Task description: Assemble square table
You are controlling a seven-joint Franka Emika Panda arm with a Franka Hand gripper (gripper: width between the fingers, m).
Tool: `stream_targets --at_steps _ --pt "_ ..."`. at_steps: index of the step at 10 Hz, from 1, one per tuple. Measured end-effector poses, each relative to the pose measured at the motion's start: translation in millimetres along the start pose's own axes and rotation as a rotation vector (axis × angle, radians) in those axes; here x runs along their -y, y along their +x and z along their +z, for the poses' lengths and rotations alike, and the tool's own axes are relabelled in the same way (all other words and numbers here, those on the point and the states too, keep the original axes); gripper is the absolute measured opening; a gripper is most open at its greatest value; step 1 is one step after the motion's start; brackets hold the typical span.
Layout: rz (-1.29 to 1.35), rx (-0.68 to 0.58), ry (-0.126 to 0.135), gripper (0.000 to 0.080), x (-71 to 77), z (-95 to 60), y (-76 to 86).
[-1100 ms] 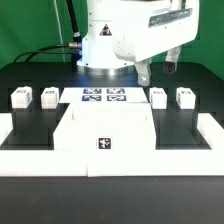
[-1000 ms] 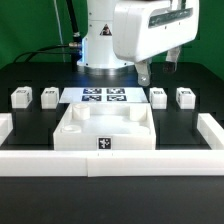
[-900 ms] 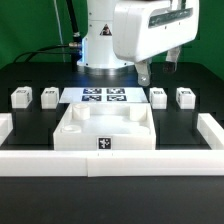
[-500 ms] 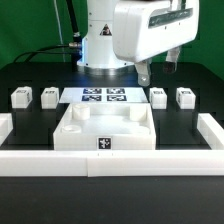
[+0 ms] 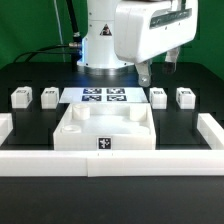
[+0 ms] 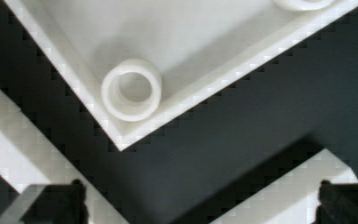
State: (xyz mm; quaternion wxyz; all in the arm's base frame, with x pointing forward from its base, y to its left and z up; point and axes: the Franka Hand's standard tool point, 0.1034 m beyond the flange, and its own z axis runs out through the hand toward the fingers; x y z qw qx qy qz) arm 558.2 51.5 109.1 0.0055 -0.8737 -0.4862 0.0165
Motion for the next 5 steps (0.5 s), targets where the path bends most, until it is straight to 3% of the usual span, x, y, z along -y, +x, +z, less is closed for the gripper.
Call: stream_targets --at_steps 3,5 --pt "-0.296 0.015 0.022 0.065 33.6 15.6 -57.5" --pt "-0.523 0.006 0.03 0.065 43.1 36.9 -92.3"
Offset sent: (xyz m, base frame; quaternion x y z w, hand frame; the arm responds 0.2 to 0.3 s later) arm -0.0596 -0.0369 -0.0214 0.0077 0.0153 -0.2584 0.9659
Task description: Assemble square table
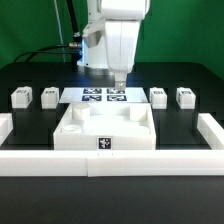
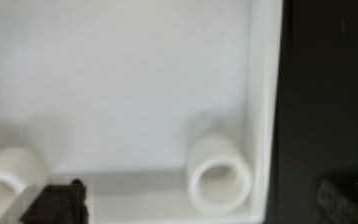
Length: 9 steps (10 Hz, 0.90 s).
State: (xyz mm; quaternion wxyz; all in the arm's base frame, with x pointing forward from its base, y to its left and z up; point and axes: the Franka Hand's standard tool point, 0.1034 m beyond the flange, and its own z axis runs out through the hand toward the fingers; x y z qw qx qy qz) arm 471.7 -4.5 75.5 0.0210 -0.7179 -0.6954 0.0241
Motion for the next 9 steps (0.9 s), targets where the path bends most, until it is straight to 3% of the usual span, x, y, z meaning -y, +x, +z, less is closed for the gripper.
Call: stream_targets --at_steps 2,6,8,9 --pt "-0.149 -0.011 0.01 0.065 15.6 22.4 -16.7" --pt "-0.115 -0.015 0.018 0.065 16.8 27.6 -17.6" --pt "-0.067 -0.028 0.059 0.065 25.1 58.1 -16.7" --pt "-0.058 -0.032 0.047 0.065 24.0 66.0 -18.7"
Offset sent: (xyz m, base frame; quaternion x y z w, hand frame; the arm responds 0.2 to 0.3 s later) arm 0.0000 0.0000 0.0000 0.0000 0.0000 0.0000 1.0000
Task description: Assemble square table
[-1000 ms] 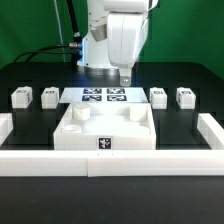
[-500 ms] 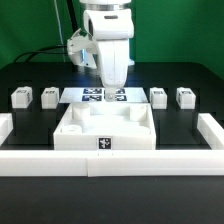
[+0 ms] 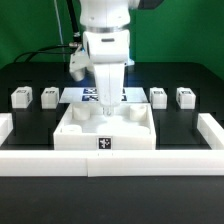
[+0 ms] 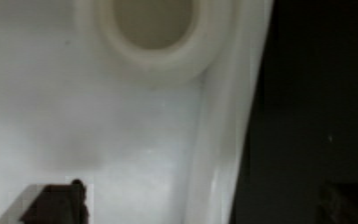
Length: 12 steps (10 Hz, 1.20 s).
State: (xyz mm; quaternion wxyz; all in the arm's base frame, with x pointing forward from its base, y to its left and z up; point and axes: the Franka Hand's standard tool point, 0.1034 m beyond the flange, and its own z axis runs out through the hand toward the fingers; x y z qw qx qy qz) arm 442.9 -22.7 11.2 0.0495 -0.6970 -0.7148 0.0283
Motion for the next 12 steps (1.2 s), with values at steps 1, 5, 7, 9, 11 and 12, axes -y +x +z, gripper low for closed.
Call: stream_targets --at_steps 1,5,7,9,11,12 --pt "0.012 -0.001 0.001 0.065 0.3 3.0 -2.0" --pt "0.013 -0.002 0.002 0.044 0.7 3.5 -2.1" --pt "0.013 -0.002 0.003 0.0258 0.8 3.6 -2.2" --pt "0.017 -0.001 -0.007 0.0066 -1.3 2.5 -2.9" --pt "0.017 -0.001 -0.009 0.0066 -1.7 2.3 -3.0" --pt "0.017 -0.001 -0.01 0.0066 -1.9 2.3 -3.1"
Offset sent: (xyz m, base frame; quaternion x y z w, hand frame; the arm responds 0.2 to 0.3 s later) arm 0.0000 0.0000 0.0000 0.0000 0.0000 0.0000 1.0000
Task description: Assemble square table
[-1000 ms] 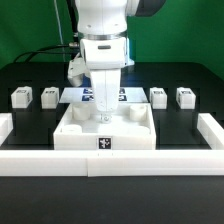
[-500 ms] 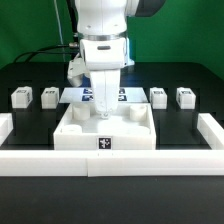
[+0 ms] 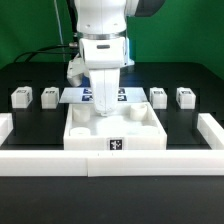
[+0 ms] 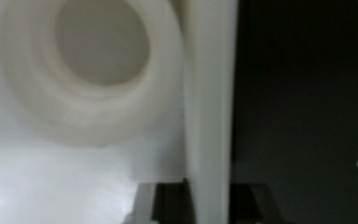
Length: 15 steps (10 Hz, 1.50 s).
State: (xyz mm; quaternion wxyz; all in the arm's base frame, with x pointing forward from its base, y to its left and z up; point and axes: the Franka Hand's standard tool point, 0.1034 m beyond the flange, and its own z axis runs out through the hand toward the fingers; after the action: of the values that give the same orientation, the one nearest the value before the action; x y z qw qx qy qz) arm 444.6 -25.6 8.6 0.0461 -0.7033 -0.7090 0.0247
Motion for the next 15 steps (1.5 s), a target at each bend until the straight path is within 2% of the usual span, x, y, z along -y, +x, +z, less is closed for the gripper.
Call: stream_targets --at_steps 4,5,8,9,11,13,15 --pt "0.0 0.0 -0.001 0.0066 -0.3 0.0 0.5" --pt "-0.001 -0.004 -0.006 0.0066 -2.3 0.5 5.0" --pt "0.071 -0.03 -0.05 0.0066 -41.1 -1.7 51.4" --pt "0.084 -0.034 -0.048 0.0066 -47.3 -1.1 61.6" --pt "0.093 -0.033 -0.029 0.0066 -49.0 0.0 78.4" --pt "0.108 -0.033 -0.024 0.0066 -50.3 2.0 92.2" --pt "0.106 -0.023 -0.026 0.0066 -50.3 2.1 95.4"
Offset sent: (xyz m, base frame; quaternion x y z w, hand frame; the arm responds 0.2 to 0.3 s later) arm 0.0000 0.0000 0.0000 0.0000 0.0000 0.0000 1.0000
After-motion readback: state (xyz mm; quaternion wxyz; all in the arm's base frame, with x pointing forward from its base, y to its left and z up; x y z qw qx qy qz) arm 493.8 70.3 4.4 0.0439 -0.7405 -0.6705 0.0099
